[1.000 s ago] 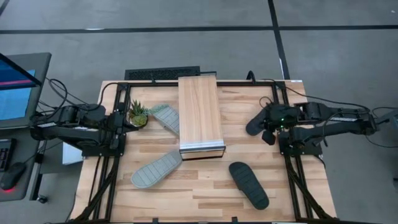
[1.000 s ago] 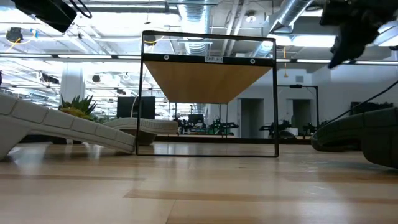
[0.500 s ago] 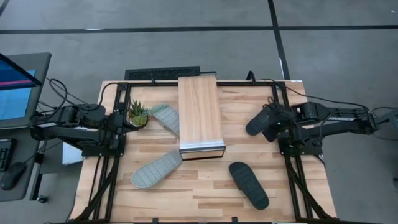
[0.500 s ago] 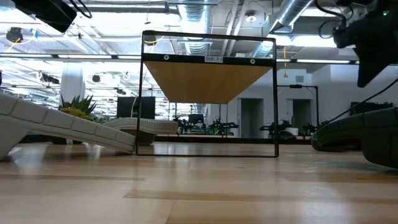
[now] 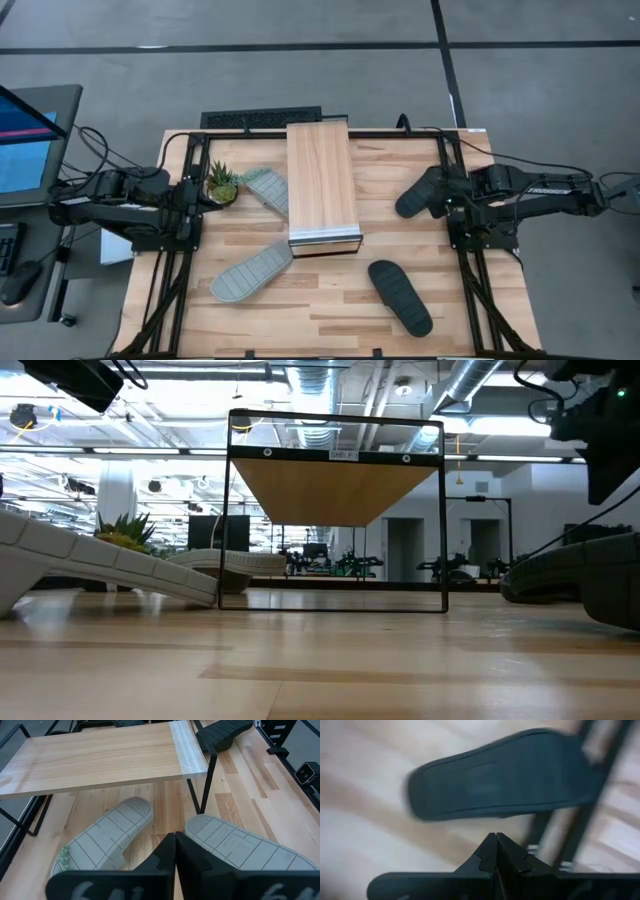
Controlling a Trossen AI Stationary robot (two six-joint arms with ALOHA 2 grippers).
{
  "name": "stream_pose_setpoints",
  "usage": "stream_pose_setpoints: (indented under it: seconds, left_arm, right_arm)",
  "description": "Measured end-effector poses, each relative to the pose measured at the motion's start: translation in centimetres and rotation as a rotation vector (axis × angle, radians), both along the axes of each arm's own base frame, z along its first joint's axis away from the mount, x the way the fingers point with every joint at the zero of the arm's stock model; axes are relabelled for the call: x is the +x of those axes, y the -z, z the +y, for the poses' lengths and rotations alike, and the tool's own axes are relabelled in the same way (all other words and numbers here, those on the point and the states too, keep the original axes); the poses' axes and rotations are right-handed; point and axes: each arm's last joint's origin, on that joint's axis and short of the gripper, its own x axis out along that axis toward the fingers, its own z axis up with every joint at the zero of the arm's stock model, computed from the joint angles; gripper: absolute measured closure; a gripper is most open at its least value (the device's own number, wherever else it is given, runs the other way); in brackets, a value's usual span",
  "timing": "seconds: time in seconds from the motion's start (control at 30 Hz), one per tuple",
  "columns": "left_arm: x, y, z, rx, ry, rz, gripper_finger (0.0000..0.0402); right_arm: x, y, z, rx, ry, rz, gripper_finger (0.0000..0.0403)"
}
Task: Pick and place slides into the shelf
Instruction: Put the top black slide on the shelf
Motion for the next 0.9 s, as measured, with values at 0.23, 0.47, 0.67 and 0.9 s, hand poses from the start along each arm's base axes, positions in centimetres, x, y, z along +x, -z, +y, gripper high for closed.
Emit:
stream_pose_setpoints:
  seconds: [0.23, 0.47, 0.67, 0.9]
  left_arm:
    - [0.0, 0.0, 0.0, 0.0, 0.0, 0.0, 0.0401]
    - [0.0, 0.0, 0.0, 0.0, 0.0, 0.0, 0.0401]
    - [0.0, 0.0, 0.0, 0.0, 0.0, 0.0, 0.0401]
    - [0.0, 0.0, 0.0, 0.0, 0.0, 0.0, 0.0401]
  right_arm:
    - [-1.0, -0.4, -0.3, -0.074, 0.131, -0.09, 0.0403]
    - [-2.7, -1.0, -0.7, -0.169, 0.247, -0.219, 0.0403]
    - [-4.4, -1.5, -0.9, -0.253, 0.339, -0.337, 0.0403]
    - [-5.6, -1.8, -0.8, -0.262, 0.4, -0.483, 0.0403]
